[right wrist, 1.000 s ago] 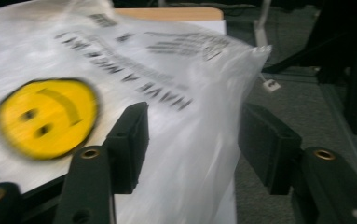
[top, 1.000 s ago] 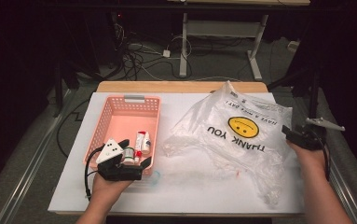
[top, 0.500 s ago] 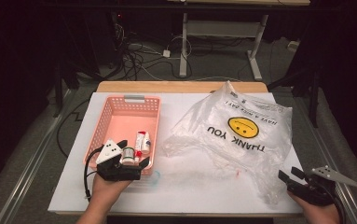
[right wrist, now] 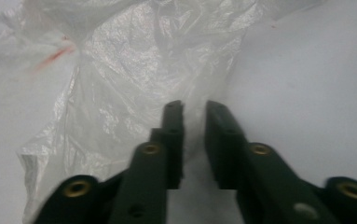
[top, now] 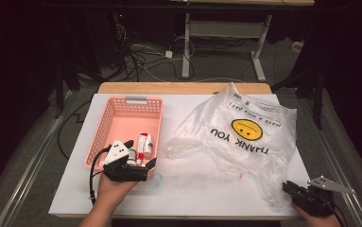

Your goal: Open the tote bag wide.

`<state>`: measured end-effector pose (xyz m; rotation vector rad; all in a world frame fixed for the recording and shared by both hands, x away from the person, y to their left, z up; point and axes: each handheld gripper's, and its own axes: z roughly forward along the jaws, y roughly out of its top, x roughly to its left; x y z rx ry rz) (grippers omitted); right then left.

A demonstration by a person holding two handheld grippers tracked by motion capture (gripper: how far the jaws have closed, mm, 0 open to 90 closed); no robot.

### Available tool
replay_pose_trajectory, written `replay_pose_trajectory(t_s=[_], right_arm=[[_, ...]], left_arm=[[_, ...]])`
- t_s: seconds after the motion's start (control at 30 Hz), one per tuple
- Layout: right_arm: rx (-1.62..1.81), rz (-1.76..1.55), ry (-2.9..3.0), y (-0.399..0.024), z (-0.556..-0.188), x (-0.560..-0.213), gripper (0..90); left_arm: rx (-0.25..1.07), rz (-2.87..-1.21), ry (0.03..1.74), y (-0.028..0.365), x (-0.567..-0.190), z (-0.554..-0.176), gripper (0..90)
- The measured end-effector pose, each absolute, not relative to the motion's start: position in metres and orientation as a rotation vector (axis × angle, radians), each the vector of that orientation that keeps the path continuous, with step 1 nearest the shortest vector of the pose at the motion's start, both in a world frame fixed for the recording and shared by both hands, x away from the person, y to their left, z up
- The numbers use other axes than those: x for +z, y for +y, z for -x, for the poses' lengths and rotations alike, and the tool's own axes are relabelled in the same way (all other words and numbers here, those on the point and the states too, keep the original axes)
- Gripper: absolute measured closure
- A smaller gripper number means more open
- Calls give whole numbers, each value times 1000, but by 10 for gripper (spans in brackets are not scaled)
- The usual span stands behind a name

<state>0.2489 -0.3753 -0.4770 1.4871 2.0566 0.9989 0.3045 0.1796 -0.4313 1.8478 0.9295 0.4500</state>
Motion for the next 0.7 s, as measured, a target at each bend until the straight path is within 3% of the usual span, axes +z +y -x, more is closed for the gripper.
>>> replay_pose_trajectory(t_s=[0.03,0.37,0.7], right_arm=[[974,-1460,2073,-373,-246,-477,900],[979,-1330,2136,-350,-224,-468,900],[1026,-1143,2282,-294,-221,-467,900]], left_arm=[[446,-1847,929,179,-432,-305,0],[454,-1867,904,174,-430,-307,0],[449,-1908,948,170,-428,-309,0]])
